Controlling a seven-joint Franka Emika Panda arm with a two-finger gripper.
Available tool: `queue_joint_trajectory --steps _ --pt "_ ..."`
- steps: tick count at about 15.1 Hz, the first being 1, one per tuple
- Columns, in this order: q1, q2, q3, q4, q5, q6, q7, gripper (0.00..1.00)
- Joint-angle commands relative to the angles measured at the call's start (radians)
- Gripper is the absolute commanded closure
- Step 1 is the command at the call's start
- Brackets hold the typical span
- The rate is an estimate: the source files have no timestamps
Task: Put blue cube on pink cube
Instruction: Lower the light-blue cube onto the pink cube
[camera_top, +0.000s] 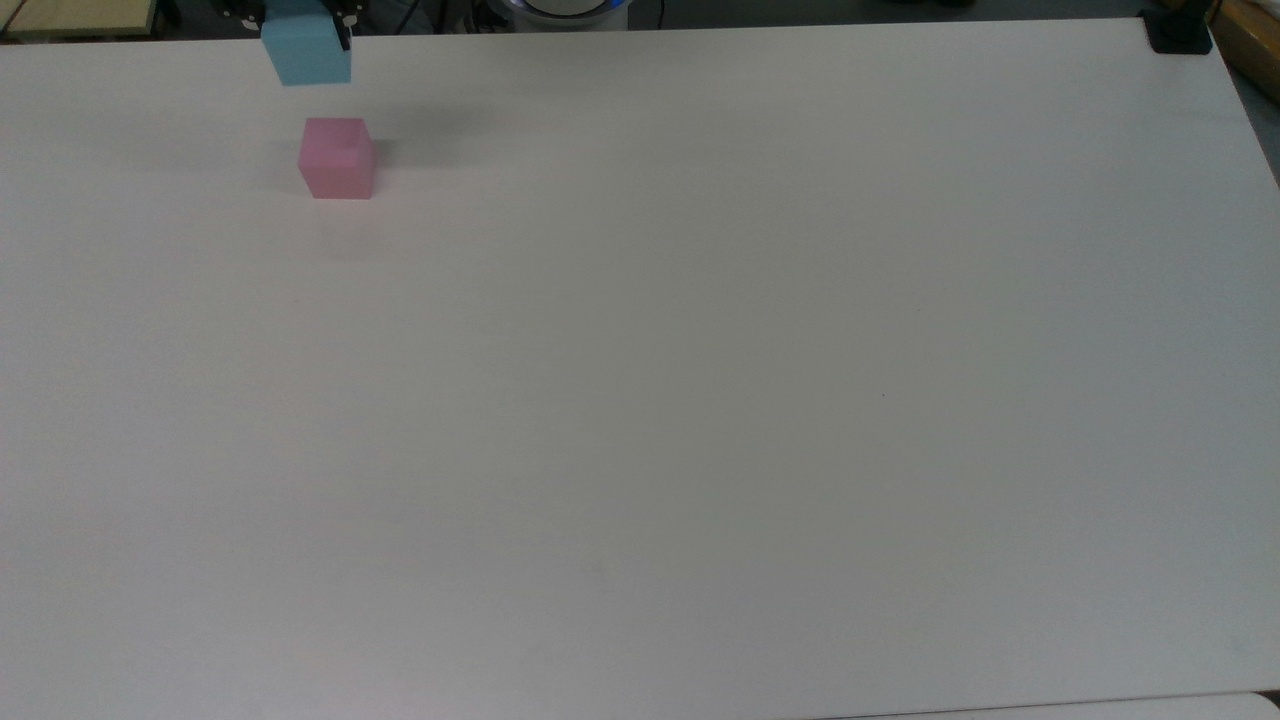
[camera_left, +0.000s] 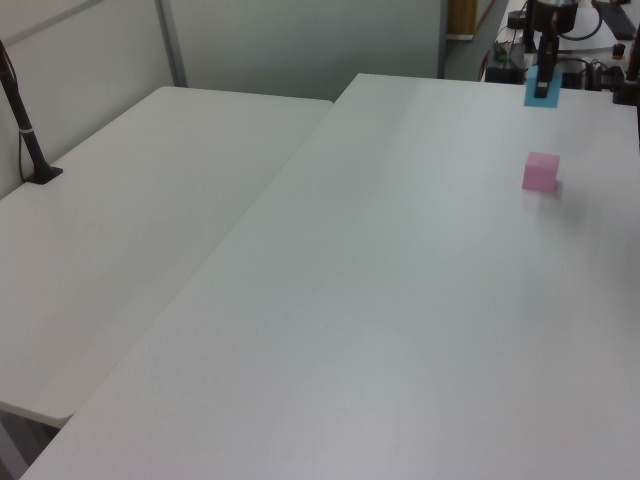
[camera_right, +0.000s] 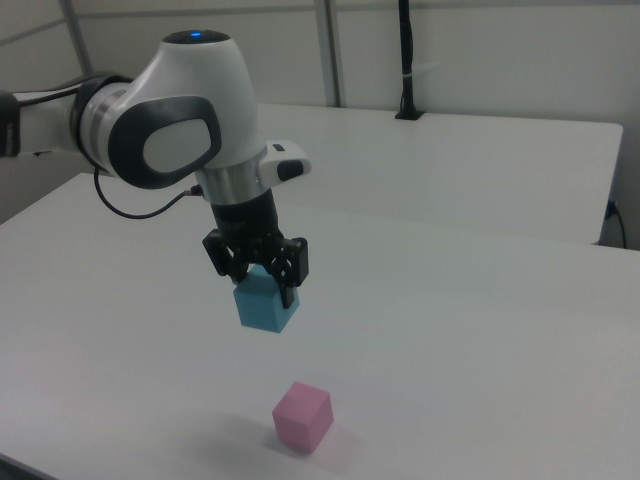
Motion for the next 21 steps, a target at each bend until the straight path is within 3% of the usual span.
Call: queue_joint_trajectory --steps 1,2,7,21 --pt "-0.008 -0.072 -0.023 -0.111 0.022 0.051 -0.079 0.66" --pt "-0.012 -0.073 -0.043 -0.135 0.022 0.081 -0.094 0.66" --pt "-0.032 -0.063 -0.049 -0.261 0.021 0.259 -0.096 0.66" --pt "-0.052 0.088 -0.054 -0.254 0.022 0.362 -0.053 0.66"
